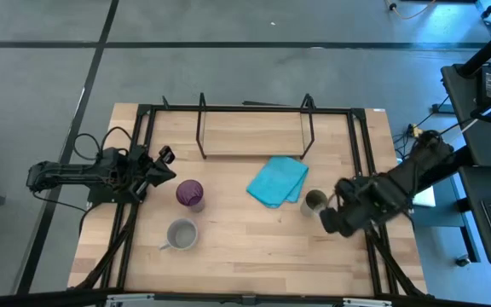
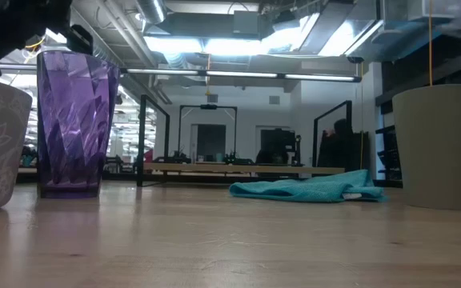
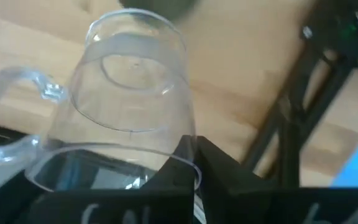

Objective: Stack small to large cups/mugs on shelf
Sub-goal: Put the transparent mug on the shelf

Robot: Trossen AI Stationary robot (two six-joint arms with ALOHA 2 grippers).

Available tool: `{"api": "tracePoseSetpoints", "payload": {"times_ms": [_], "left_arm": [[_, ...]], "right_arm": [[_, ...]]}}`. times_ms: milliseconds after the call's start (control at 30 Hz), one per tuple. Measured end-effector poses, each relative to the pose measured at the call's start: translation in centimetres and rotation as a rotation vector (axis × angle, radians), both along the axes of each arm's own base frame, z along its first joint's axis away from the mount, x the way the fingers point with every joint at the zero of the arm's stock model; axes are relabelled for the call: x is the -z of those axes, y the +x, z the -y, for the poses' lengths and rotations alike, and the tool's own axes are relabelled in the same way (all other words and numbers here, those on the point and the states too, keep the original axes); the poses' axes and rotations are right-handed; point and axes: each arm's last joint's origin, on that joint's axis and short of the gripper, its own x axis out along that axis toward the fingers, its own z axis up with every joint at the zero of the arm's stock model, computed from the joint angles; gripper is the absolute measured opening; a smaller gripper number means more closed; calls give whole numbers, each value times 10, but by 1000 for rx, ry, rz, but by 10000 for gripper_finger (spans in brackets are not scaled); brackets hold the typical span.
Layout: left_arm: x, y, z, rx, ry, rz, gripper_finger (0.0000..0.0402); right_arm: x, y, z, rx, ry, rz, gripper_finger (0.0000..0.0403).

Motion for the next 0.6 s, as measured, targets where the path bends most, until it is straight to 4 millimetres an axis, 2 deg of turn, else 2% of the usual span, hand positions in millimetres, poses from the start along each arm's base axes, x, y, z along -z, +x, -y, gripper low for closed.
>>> {"api": "tracePoseSetpoints", "payload": {"times_ms": [300, 500, 600], "left_arm": [[3, 1, 0, 5, -15, -33, 11], [4, 2, -1, 18, -146, -70, 11], [4, 2, -2, 13, -198, -82, 11]], "right_arm": [[-22, 36, 48, 15, -125, 162, 9], [-38, 67, 78, -20, -188, 255, 9], [-38, 87, 94, -49, -216, 259, 9]]}}
